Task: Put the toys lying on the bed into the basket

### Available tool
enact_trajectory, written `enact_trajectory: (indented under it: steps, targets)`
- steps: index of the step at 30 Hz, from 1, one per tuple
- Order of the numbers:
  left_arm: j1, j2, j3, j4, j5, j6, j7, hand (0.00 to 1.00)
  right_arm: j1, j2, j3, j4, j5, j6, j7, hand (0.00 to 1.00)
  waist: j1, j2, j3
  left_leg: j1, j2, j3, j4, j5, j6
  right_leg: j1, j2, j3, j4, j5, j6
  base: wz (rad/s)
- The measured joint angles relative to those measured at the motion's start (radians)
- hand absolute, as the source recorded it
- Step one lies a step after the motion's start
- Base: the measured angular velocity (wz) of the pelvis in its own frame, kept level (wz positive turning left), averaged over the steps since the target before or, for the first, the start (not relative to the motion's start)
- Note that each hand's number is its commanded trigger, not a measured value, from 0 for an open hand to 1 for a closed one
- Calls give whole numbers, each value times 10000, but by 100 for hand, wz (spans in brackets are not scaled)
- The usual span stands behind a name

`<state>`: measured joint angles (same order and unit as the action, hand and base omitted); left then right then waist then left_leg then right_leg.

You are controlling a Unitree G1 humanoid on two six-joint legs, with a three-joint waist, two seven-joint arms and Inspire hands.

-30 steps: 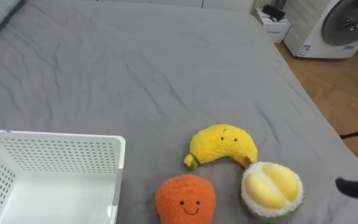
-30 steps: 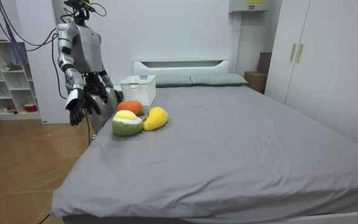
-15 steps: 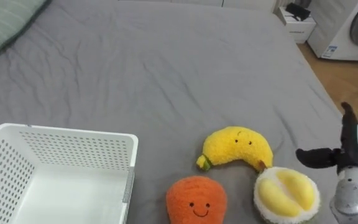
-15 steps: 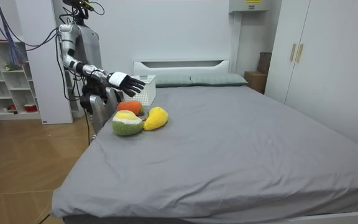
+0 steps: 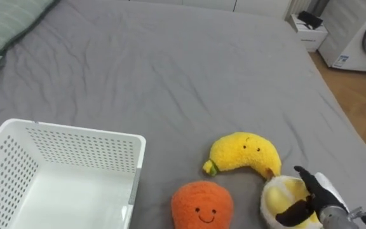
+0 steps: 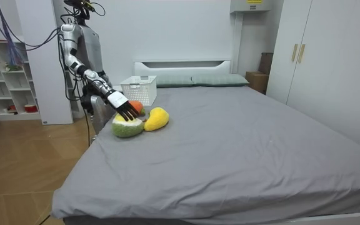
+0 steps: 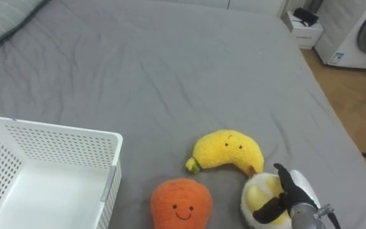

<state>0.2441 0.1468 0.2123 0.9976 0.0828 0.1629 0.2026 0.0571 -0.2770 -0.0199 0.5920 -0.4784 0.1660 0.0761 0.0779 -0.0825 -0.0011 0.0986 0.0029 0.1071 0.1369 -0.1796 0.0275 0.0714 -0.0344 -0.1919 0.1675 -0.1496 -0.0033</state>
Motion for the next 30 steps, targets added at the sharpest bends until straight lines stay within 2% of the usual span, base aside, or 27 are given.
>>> enact_trajectory:
  steps: [2,5,7,11,12,13,14,15,23,30]
  targets:
    - [-127,0,-7,-8,-4,30,-3,0,-109,-33,-2,311,-98,19,161,0,20,-6,1,-9,-3,-58,7,1,0,14,-21,-53,-8,-6,-2,11]
    - [-180,7,-16,-9,-4,30,17,0,-353,-32,103,1039,-514,65,422,0,74,-157,-39,9,-28,-232,14,-4,-5,176,-19,-143,-187,-17,8,14]
    - [-205,5,-63,-8,-7,29,18,0,-379,-29,105,1269,-645,103,474,0,119,-213,-21,6,-43,-310,40,-5,-4,266,-3,-207,-209,-26,17,14]
    - [-152,14,-107,1,-10,40,70,0,-412,-32,236,1565,-847,115,466,0,164,-204,-20,4,-43,-381,79,-8,-3,370,1,-295,-267,-23,15,8]
    - [-150,14,-107,6,-9,40,83,0,-424,-32,269,1619,-847,111,443,13,168,-201,-17,3,-42,-391,84,-8,-4,379,-2,-300,-279,-22,13,5]
    - [-151,16,-106,26,-9,40,109,0,-492,-29,288,1826,-848,98,359,46,164,-201,-18,3,-37,-396,98,-11,-9,407,-11,-304,-298,-20,11,5]
    - [-150,15,-105,32,-7,40,110,0,-514,-23,287,1906,-858,100,288,69,164,-200,-17,-2,-37,-411,115,-14,-13,426,-13,-314,-311,-20,11,5]
    - [-150,15,-105,33,-8,40,109,0,-524,-20,287,1936,-858,99,246,100,165,-199,-16,-5,-36,-418,121,-18,-14,428,-12,-322,-315,-21,12,4]
    - [-148,13,-110,-53,-8,1,132,0,-541,32,277,2189,-1515,38,-871,100,157,-146,-23,-16,-43,-449,138,-30,-13,432,20,-326,-322,-22,14,0]
    - [-144,10,-103,29,3,-180,501,0,-318,175,279,2187,-2312,-56,-1737,100,159,55,-23,0,-43,-448,141,-30,-13,451,14,-326,-317,-21,14,0]
